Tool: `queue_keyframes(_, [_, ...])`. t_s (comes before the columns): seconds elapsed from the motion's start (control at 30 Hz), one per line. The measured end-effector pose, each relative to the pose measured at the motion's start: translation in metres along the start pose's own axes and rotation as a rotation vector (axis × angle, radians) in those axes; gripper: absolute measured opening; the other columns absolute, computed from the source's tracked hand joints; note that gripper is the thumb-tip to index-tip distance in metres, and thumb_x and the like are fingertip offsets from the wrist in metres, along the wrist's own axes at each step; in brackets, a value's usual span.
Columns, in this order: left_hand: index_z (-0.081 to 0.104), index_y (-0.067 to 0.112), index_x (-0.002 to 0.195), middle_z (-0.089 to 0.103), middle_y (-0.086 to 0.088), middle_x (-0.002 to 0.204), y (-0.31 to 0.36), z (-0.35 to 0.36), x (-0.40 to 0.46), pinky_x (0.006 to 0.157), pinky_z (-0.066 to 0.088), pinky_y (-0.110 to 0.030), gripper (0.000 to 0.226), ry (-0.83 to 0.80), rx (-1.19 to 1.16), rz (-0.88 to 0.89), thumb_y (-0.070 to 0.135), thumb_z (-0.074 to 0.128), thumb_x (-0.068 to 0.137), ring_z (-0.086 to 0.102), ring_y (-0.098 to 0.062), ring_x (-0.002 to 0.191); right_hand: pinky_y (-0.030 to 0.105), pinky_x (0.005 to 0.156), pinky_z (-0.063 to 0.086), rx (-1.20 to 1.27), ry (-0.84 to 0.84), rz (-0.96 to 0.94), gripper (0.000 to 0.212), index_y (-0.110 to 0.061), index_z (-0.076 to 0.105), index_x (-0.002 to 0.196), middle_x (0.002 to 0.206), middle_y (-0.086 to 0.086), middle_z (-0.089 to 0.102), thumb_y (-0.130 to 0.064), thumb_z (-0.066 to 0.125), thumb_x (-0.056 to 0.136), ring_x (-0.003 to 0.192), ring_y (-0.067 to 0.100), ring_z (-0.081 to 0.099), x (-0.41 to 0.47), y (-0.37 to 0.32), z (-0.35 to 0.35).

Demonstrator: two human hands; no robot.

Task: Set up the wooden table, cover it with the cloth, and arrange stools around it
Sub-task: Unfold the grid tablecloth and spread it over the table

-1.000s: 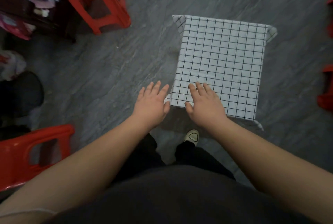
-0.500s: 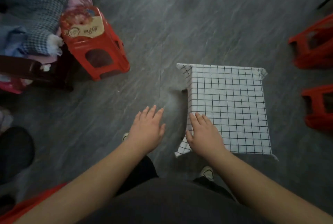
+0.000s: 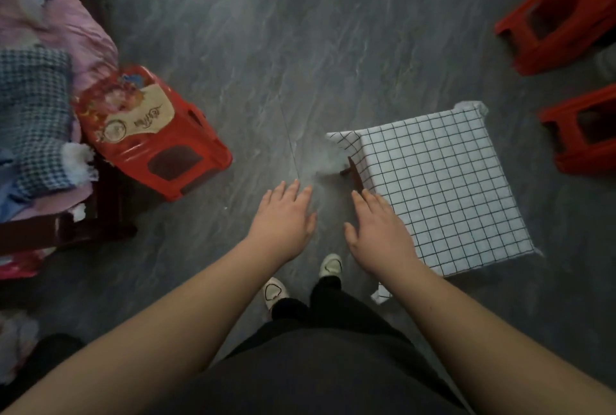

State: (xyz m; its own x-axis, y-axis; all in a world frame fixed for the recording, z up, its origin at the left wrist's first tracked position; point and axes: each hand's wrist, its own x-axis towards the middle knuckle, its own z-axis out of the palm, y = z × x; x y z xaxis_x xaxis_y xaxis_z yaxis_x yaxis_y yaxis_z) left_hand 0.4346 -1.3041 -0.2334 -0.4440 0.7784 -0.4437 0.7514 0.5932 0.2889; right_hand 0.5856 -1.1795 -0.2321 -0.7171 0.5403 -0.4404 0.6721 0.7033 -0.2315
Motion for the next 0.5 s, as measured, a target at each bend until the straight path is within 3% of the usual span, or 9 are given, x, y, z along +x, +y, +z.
queue_keyframes(0.27, [0.026,0.02,0.155,0.026,-0.009,0.162,0.022,-0.024,0.115,0.121,0.019,-0.045,0.06,-0.041,0.01,0.112,0.04,0.042,0.1,0.021,-0.031,0.149,0.038,0.122,0.016,0.11,0.079,0.118,0.067,-0.014,0.02,0.159,0.165,0.006,0.023,-0.041,0.042,0.102,0.153,0.025,0.015,0.078,0.05,-0.027])
queue_keyframes(0.5, [0.033,0.018,0.153,0.033,-0.011,0.159,0.024,-0.018,0.252,0.12,0.024,-0.043,0.059,-0.118,-0.065,0.157,0.024,0.051,0.098,0.029,-0.032,0.146,0.037,0.123,0.019,0.176,0.013,0.108,0.063,-0.015,0.026,0.158,0.164,0.003,0.027,-0.036,0.043,0.101,0.153,0.02,0.017,0.195,0.108,-0.015])
